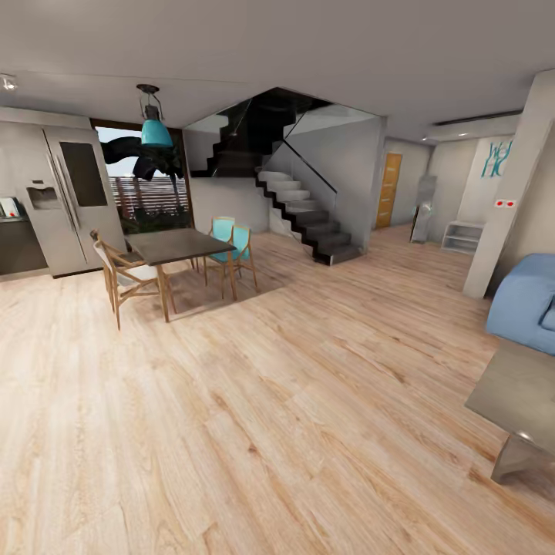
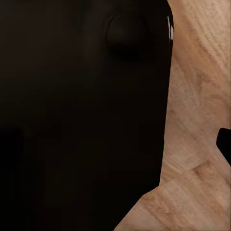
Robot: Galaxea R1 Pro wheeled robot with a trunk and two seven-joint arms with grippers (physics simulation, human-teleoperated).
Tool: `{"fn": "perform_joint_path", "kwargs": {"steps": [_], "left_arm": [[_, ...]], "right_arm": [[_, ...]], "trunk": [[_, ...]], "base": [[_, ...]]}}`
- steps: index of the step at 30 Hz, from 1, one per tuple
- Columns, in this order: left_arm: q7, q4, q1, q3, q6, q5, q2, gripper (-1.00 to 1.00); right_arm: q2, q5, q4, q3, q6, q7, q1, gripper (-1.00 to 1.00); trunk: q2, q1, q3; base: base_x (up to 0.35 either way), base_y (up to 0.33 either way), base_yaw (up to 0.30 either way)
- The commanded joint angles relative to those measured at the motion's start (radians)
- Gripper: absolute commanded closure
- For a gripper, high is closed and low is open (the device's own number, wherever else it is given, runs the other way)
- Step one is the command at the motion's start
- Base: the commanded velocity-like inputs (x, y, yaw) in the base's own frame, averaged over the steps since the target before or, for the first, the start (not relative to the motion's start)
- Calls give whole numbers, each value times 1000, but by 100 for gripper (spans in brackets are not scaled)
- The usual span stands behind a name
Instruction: Turn on the radio receiver that's on the table in the living room.
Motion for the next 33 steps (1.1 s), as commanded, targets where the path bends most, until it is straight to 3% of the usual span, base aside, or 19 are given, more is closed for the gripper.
{"fn": "perform_joint_path", "kwargs": {"steps": [1, 5, 18, 33], "left_arm": [[-1, -5, 5, -1, -5, 1, 3, -100], [-1, -28, 11, -1, -6, 1, 4, -100], [-1, -35, 10, -1, -4, 1, 5, -100], [-1, -36, 10, -3, -4, 4, 4, -100]], "right_arm": [[6, -5, -6, -3, -5, 4, -5, -100], [12, -9, -3, -4, -28, 2, -4, -100], [8, 7, 1, 2, -2, -2, -5, -100], [8, 3, 0, -3, -33, -2, -4, -100]], "trunk": [[0, 0, 0], [0, 0, 0], [0, 0, 0], [0, 0, 0]], "base": [[0, 0, 0], [0, 0, 0], [0, 0, -12], [0, 0, -249]]}}
